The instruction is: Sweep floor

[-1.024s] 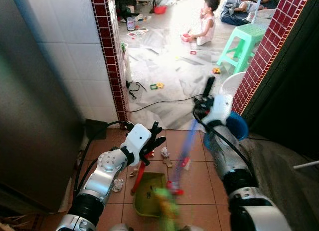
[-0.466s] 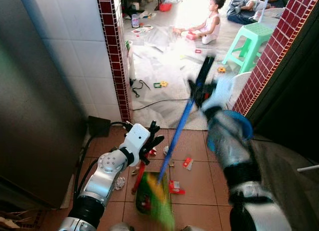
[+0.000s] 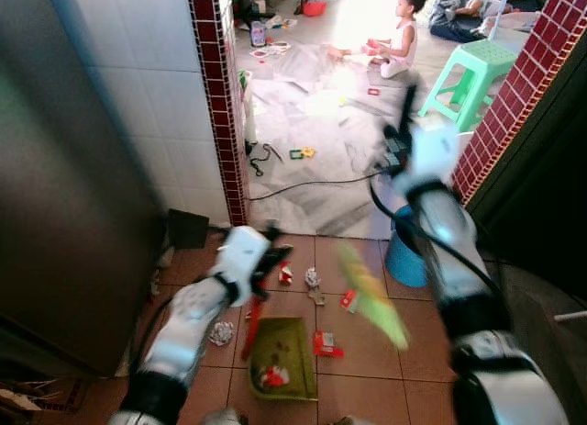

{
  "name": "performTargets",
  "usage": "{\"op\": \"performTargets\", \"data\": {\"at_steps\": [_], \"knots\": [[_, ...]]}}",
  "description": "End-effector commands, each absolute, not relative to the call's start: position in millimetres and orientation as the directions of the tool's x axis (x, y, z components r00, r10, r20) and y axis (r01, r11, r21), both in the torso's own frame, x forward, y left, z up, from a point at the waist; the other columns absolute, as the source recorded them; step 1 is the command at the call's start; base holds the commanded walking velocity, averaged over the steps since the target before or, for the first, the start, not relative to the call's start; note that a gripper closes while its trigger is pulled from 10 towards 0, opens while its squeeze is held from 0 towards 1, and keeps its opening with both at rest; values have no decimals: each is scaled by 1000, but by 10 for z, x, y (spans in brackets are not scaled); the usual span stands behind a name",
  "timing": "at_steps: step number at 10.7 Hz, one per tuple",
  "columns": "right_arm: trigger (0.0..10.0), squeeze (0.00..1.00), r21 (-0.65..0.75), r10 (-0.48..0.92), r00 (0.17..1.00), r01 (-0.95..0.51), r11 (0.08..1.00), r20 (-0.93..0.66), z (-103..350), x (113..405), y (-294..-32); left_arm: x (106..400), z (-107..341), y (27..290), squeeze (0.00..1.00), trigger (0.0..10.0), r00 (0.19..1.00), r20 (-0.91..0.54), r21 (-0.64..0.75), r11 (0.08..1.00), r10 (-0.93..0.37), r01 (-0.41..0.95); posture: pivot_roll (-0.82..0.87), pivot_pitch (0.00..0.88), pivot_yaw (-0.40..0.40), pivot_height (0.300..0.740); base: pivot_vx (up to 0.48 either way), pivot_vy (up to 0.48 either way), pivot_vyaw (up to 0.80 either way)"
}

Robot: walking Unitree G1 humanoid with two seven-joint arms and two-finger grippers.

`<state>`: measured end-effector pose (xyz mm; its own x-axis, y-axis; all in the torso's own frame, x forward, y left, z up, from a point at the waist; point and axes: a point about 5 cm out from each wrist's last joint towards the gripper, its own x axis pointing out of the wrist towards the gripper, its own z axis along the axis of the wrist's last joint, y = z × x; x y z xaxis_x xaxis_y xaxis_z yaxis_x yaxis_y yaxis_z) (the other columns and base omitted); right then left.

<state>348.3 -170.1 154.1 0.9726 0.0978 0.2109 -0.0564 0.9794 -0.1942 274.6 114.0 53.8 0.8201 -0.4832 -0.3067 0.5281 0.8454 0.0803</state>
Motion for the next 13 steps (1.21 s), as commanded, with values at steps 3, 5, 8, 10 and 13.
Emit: {"op": "performTargets", "data": {"at_steps": [3,5,8,10,13], "knots": [[10000,0,-208,-26,993,50,977,114,1213,3367,-1836,2643,588,1355,0,10000,899,-280,-7,937,-337,349,12,0,-8,740,0,0,0],[10000,0,-165,-82,996,86,982,32,999,3273,-1827,2589,682,1463,0,10000,938,-226,35,960,-262,276,11,0,-3,740,0,0,0],[10000,0,-181,-93,996,90,979,-7,874,3194,-1850,2467,929,1530,0,10000,979,-92,-4,983,-183,184,17,0,-13,740,0,0,0],[10000,0,-244,-116,992,103,964,-39,789,3135,-1883,2439,1112,1546,0,10000,987,-1,21,987,-158,158,15,0,-17,740,0,0,0],[10000,0,-255,-219,973,196,947,-67,672,3058,-2024,2404,1154,1520,0,10000,983,15,-3,983,-183,183,14,0,-4,740,0,0,0]]}}
